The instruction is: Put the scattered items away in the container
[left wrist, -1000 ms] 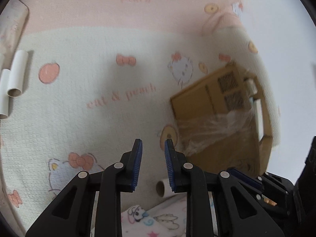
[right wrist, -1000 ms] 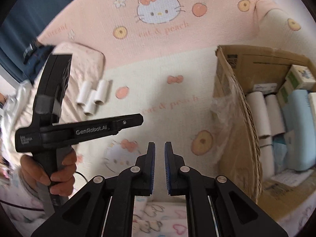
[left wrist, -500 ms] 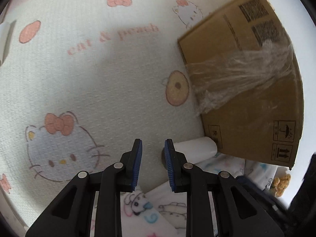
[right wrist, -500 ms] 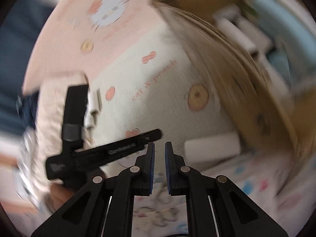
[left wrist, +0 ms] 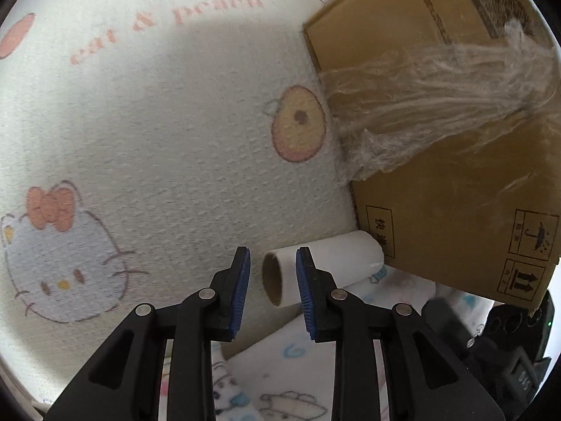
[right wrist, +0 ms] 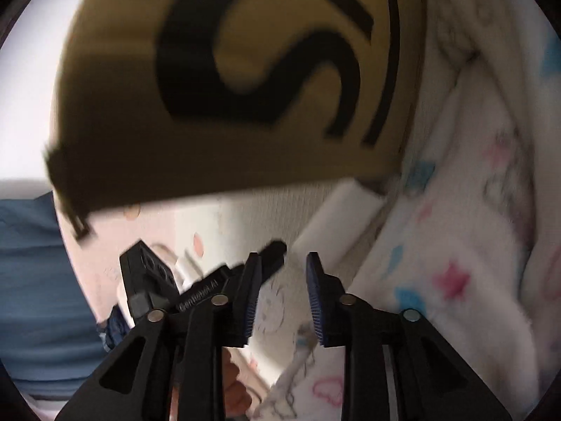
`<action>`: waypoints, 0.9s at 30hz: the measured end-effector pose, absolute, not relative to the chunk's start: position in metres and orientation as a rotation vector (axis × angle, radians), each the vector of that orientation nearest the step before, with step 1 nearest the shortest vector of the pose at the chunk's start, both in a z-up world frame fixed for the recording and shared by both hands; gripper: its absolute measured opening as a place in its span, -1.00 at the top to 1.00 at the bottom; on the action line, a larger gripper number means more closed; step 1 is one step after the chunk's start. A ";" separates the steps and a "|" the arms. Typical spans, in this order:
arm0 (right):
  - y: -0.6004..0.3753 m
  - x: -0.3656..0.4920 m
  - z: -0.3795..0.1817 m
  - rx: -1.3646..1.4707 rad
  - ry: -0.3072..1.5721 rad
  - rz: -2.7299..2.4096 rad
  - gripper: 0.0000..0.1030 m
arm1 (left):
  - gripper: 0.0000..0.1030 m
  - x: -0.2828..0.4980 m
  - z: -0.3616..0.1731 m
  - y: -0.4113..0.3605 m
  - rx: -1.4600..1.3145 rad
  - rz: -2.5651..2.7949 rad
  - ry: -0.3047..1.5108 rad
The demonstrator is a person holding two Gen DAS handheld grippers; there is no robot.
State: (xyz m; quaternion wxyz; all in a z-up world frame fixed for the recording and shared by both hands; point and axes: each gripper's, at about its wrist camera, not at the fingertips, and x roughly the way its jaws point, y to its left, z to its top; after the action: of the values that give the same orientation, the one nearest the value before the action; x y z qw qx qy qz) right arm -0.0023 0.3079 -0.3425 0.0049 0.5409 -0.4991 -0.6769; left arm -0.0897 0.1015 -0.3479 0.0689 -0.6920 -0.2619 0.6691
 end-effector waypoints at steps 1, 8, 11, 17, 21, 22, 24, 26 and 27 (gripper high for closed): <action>0.307 -0.004 -0.342 1.700 -1.555 -2.133 0.37 | 0.42 -0.091 -0.349 0.104 -2.084 2.007 -0.786; 0.298 -0.023 -0.340 1.806 -1.400 -2.236 0.29 | 0.42 -0.092 -0.363 0.108 -2.095 1.924 -0.907; 0.293 -0.023 -0.339 1.844 -1.352 -2.285 0.29 | 0.42 -0.091 -0.365 0.107 -2.100 1.911 -0.936; 0.276 -0.022 -0.335 1.927 -1.376 -2.322 0.15 | 1.00 -0.086 -0.352 0.107 -2.059 1.981 -0.875; 0.258 -0.023 -0.330 1.949 -1.408 -2.321 0.03 | 1.00 -0.079 -0.347 0.102 -2.056 2.020 -0.816; 0.252 -0.025 -0.329 1.957 -1.376 -2.322 0.00 | 1.00 -0.078 -0.349 0.100 -2.055 2.001 -0.838; 0.243 -0.027 -0.327 2.000 -1.325 -2.342 -0.01 | 1.00 -0.075 -0.353 0.095 -2.052 1.964 -0.878; 0.237 -0.027 -0.328 2.029 -1.329 -2.346 -0.01 | 1.00 -0.073 -0.356 0.091 -2.052 1.948 -0.907; 0.235 -0.028 -0.329 2.044 -1.329 -2.349 -0.01 | 1.00 -0.072 -0.358 0.090 -2.048 1.939 -0.921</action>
State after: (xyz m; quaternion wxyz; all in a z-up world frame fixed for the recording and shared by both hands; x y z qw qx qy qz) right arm -0.0279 0.2349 -0.3294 -0.1218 0.5992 -0.3897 -0.6887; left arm -0.0720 0.0896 -0.3579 0.0874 -0.6877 -0.3091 0.6510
